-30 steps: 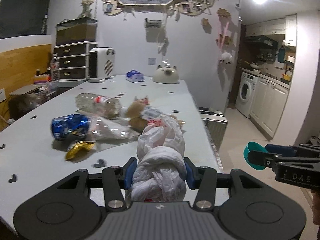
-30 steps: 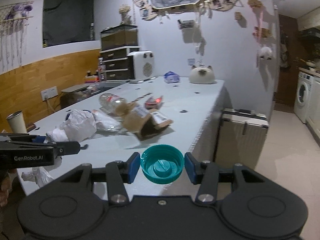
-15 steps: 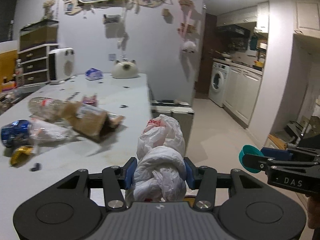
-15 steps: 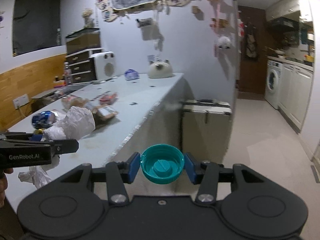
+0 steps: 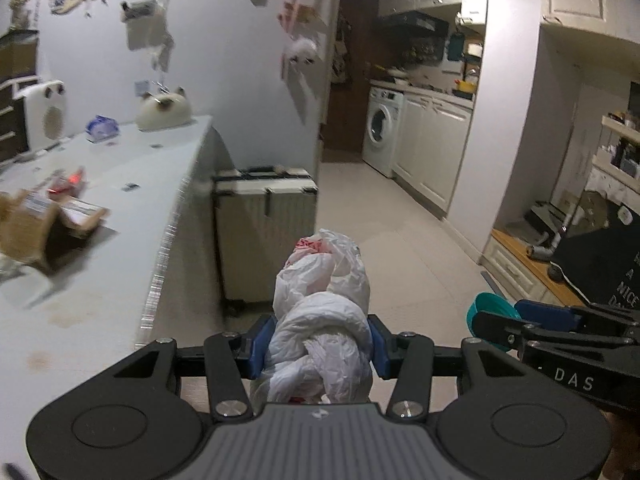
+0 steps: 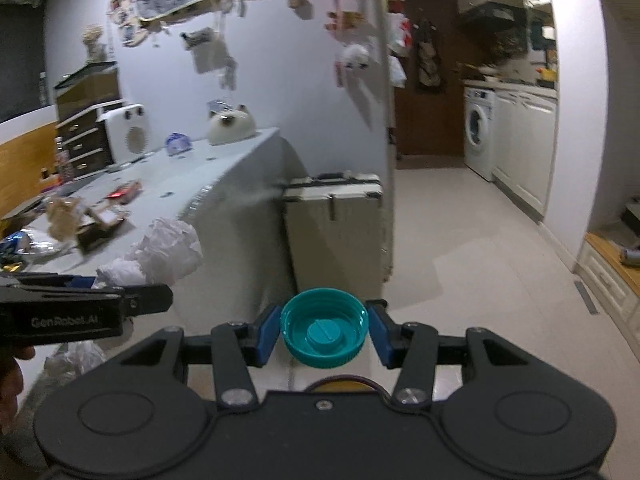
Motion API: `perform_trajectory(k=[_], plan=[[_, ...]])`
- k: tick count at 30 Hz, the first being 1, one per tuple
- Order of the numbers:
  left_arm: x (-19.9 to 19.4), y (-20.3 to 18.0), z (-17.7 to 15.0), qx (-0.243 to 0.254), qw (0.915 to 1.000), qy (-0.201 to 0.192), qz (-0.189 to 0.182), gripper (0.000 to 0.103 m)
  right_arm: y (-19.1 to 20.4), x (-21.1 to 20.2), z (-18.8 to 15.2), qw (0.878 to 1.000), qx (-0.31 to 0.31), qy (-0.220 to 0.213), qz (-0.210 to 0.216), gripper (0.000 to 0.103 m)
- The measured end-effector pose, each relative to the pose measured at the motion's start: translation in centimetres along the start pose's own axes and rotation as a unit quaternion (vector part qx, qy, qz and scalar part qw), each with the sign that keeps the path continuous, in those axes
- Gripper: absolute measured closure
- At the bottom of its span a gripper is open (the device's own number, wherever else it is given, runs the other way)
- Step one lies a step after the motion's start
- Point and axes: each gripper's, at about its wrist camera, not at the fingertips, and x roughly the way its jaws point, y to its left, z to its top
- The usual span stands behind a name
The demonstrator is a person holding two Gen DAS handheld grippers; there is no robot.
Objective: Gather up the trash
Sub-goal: 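Carry the white bag and teal cap in both tools over the yellow bin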
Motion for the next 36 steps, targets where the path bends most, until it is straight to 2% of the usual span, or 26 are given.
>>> perform_trajectory(k=[6, 10, 16, 20, 23, 28, 36], plan=[[5.7, -2.3, -0.6, 0.003, 0.9992, 0.034, -0.021, 0.053, -2.7, 2.8, -1.1, 0.999, 0.039, 0.023, -0.026, 0.054], [9.8, -2.8, -1.5, 0.001, 0.9982, 0.058, -0.015, 0.053, -4.0, 5.1, -2.1, 0.997, 0.056, 0.038, -0.037, 0.054], [15.6, -1.3, -3.9, -0.022, 0.9935, 0.111, 0.007, 0.053, -5.3, 9.4, -3.7, 0.992, 0.089, 0.070, -0.052, 0.054], [19.0, 1.0, -5.0, -0.054, 0.9902, 0.126, 0.028, 0.053, -5.4, 13.6, -4.8, 0.988, 0.110, 0.095, -0.056, 0.054], [21.9, 2.7, -6.1, -0.089, 0.9861, 0.139, 0.022, 0.053, -5.1, 17.1, -5.9, 0.984, 0.127, 0.116, -0.054, 0.054], [26.9, 4.1, -7.7, -0.110, 0.9776, 0.175, 0.038, 0.053, -4.8, 22.6, -8.1, 0.974, 0.156, 0.157, -0.056, 0.054], [33.5, 4.2, -10.3, -0.095, 0.9614, 0.255, 0.041, 0.053, -6.1, 28.9, -11.2, 0.963, 0.168, 0.202, -0.060, 0.054]])
